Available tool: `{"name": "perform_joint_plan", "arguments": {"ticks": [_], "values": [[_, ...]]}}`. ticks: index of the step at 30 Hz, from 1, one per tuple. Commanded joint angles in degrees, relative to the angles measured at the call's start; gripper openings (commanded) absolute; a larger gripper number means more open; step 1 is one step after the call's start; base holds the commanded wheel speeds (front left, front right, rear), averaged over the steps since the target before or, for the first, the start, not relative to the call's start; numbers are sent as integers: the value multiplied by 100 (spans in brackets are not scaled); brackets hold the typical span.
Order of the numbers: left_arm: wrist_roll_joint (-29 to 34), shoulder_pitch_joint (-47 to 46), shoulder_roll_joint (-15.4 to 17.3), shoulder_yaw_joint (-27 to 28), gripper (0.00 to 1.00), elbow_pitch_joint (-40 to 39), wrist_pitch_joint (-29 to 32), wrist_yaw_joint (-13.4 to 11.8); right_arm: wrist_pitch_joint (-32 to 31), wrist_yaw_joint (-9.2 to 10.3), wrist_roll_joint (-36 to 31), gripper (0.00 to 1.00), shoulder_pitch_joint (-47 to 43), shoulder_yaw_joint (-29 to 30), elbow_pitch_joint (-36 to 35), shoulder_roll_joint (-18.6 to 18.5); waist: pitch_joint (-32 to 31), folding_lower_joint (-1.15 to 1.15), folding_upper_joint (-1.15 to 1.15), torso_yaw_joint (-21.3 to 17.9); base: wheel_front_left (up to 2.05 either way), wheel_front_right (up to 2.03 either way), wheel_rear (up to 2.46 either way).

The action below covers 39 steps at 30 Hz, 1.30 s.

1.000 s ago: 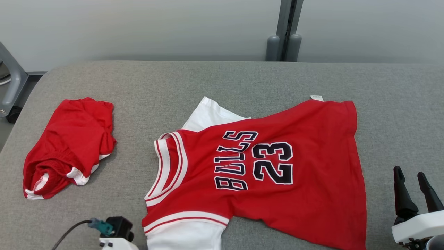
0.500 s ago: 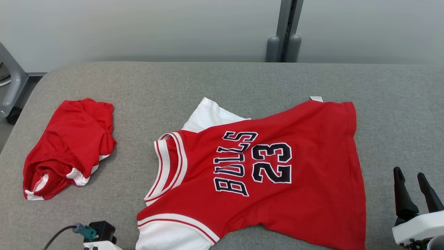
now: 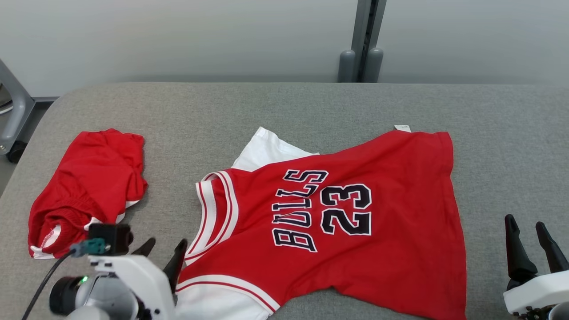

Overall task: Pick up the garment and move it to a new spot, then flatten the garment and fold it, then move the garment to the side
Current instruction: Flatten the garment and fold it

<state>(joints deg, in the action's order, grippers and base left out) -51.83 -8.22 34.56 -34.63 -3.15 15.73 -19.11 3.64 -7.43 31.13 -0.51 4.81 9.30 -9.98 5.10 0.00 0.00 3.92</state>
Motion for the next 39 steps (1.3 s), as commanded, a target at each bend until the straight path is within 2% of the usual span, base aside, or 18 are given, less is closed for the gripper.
{"name": "perform_joint_plan", "arguments": {"ticks": [1, 6, 9, 11, 14, 20, 21, 27, 35, 36, 37, 38, 39], "values": [[145, -230, -82, -45, 100, 38, -120, 63, -4, -12, -44, 100, 60, -21, -31, -16, 13, 0, 0, -34, 0, 0, 0], [450, -845, -367, -244, 100, 355, -199, 255, 10, -12, -36, 100, 105, -83, -60, -25, 106, 0, 0, -164, 0, 0, 0], [751, -1389, -420, -521, 100, 716, 25, 426, -14, -12, -61, 100, 106, -88, -77, -39, 187, 0, 0, -223, 0, 0, 0], [810, -1768, -578, -618, 100, 967, 166, 549, -43, -12, -58, 100, 156, -124, -112, -39, 300, 0, 0, -266, 0, 0, 0], [895, -2284, -701, -771, 100, 1428, 399, 804, -46, -12, -57, 100, 227, -167, -136, -50, 464, 0, 0, -361, 0, 0, 0], [1117, -3200, -1025, -1226, 100, 2478, 785, 1507, -29, -12, -23, 100, 385, -264, -84, -71, 762, 0, 0, -512, 0, 0, 0], [1117, -3200, -1025, -1226, 100, 2478, 785, 1507, -29, -12, -23, 100, 385, -264, -84, -71, 762, 0, 0, -512, 0, 0, 0], [1058, -3952, -1451, -1403, 100, 3618, 1085, 2020, -28, -12, 9, 100, 538, -361, -30, -129, 1026, 0, 0, -622, 0, 0, 0], [1041, -4589, -1925, -1742, 100, 4920, 1501, 2501, 3, -12, 82, 100, 764, -502, 18, -212, 1322, 0, 0, -786, 0, 0, 0], [1019, -4632, -1958, -1792, 87, 5031, 1580, 2539, 7, -12, 93, 100, 783, -511, 30, -221, 1340, 0, 0, -803, 0, 0, 0], [1002, -4651, -1997, -1828, 56, 5122, 1601, 2572, 21, -12, 101, 100, 798, -511, 42, -226, 1354, 0, 0, -816, 0, 0, 0], [983, -4671, -2027, -1850, 16, 5203, 1581, 2589, 38, -12, 110, 100, 806, -515, 54, -230, 1363, 0, 0, -830, 0, 0, 0], [935, -4686, -2041, -1866, 0, 5280, 1592, 2605, 49, -12, 112, 100, 808, -521, 67, -232, 1366, 0, 0, -846, 0, 0, 0]]}}
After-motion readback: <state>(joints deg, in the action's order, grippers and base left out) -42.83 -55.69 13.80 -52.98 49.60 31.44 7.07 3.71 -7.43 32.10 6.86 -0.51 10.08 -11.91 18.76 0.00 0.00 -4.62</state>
